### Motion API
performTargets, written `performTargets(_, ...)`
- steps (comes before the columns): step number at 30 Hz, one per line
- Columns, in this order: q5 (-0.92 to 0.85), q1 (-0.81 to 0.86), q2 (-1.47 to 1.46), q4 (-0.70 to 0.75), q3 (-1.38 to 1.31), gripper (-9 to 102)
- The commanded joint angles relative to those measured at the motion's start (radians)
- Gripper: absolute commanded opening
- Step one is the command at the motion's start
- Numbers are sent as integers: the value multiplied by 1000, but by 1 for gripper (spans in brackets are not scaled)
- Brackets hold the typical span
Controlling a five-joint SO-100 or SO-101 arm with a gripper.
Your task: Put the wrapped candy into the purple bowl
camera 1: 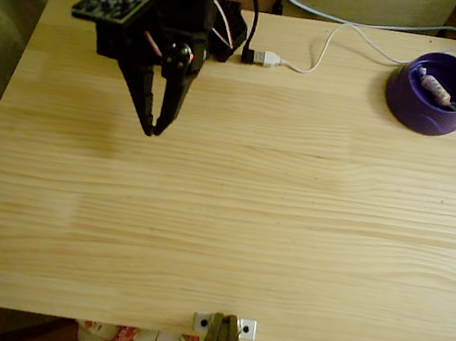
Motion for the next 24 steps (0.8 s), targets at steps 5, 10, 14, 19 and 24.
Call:
performTargets(5,46,38,26,-48,67,1)
performTargets(10,77,75,26,-48,69,1)
performTargets(14,91,87,26,-48,69,1)
performTargets(19,95,87,26,-48,69,1)
performTargets(24,97,87,26,-48,69,1)
